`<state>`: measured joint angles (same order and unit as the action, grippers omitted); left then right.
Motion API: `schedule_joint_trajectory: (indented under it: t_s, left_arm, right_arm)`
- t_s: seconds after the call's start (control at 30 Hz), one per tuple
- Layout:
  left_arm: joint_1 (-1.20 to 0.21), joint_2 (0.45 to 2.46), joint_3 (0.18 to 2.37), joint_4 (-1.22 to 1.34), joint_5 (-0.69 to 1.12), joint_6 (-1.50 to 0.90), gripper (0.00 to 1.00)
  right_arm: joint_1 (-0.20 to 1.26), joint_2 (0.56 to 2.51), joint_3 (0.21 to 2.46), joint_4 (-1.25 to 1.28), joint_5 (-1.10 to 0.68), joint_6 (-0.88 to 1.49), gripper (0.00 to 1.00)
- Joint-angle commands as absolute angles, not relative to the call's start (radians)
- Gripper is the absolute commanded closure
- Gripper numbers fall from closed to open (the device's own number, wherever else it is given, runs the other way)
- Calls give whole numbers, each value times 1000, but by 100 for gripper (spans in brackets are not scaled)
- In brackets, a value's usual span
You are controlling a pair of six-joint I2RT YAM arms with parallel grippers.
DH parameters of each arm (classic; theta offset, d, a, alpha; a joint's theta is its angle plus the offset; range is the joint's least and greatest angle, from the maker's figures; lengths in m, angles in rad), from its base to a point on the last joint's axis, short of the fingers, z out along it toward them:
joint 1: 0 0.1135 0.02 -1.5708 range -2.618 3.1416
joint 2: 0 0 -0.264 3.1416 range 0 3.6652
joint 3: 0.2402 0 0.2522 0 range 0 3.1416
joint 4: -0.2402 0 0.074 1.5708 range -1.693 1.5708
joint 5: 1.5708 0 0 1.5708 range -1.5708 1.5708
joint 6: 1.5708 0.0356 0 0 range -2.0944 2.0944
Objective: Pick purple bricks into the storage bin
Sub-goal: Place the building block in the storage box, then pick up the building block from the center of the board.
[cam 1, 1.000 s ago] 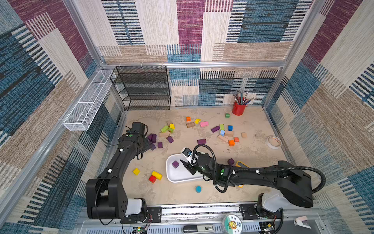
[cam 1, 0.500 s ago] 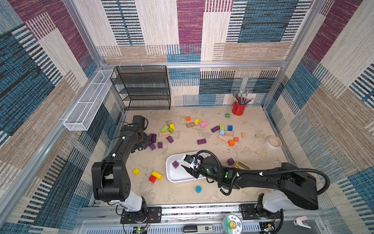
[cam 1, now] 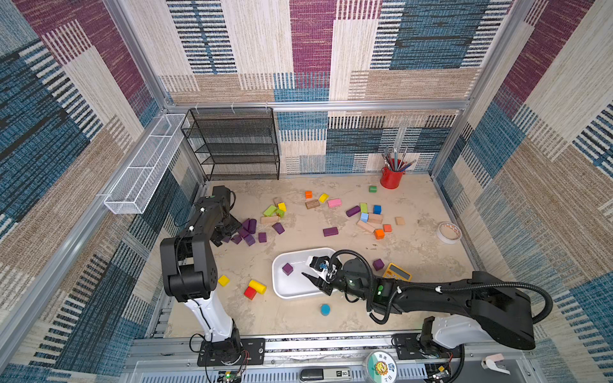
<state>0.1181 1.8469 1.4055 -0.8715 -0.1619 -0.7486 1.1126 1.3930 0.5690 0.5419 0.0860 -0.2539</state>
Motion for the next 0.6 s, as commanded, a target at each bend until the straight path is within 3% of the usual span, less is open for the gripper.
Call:
schedule_joint_trajectory:
  t_s: [0.0,0.57]
  left_arm:
    - [144,1881,1428,-879,-95,-784,27]
    - [226,1995,1493,-840,-36,-819,30]
  right_arm:
    - [1114,1400,571,580,70,-241,49]
    - [1114,1455,588,581,45,-235,49]
